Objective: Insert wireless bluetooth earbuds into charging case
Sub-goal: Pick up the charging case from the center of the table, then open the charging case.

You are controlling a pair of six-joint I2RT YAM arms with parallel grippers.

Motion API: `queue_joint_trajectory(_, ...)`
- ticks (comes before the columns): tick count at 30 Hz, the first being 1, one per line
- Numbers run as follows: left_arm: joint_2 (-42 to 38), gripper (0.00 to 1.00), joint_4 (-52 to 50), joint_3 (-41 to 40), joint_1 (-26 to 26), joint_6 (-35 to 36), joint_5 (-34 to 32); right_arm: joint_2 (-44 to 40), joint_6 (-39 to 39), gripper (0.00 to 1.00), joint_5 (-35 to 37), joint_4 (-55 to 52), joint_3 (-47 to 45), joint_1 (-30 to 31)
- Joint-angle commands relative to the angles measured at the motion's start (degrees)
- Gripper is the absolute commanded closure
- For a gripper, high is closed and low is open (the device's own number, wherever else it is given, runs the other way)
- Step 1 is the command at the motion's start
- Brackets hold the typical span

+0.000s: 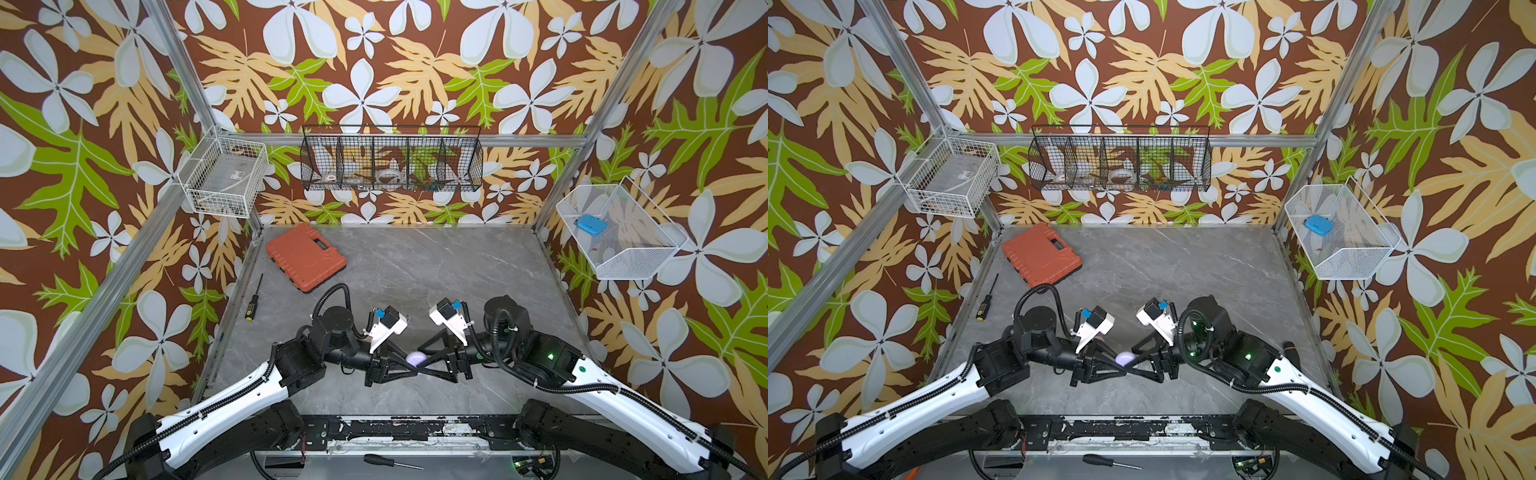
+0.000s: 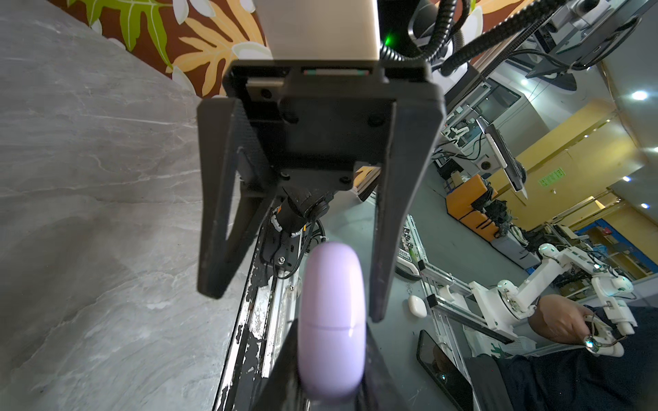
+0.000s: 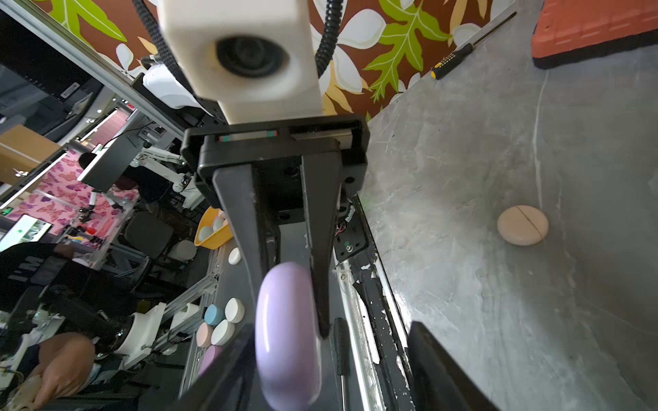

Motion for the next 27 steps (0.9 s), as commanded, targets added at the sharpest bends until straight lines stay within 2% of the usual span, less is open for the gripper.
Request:
queue_joint_trajectory(1, -0.1, 1.00, 1.4, 0.5, 0.2, 2.1, -1.0, -1.4, -2.6, 0.16, 5.6, -3.0, 1.5, 0.1)
queue_joint_trajectory(3, -0.6, 1.00, 0.8, 0.2, 0.2, 3.0, -3.9, -2.6, -3.4, 0.10, 7.8, -4.1, 2.1, 0.0)
queue_joint_trajectory(7, -3.4, 1.00, 4.7, -2.7, 0.1, 3.5, -7.7, -5.8, -4.2, 0.04, 8.2, -2.9, 1.9, 0.1)
queue_joint_trajectory(13, -12.1, 1.00, 24.3, -15.6, 0.1, 5.4, -10.4, -9.3, -3.1, 0.00, 8.7, 3.6, -2.2, 0.1)
queue_joint_trajectory(15, -14.4, 1.00, 27.3, -18.2, 0.1, 6.7, -12.7, -10.1, -3.1, 0.00, 9.5, 5.2, -3.5, 0.1)
queue_joint_trajectory(20, -15.2, 1.00, 29.1, -20.6, 0.2, 9.0, -12.2, -11.3, -5.3, 0.00, 17.5, 6.9, -5.8, 4.0)
queue_joint_trajectory(27, -15.4, 1.00, 27.4, -22.1, 0.1, 11.3, -12.0, -6.5, -10.6, 0.00, 33.7, 5.7, -4.0, 16.3)
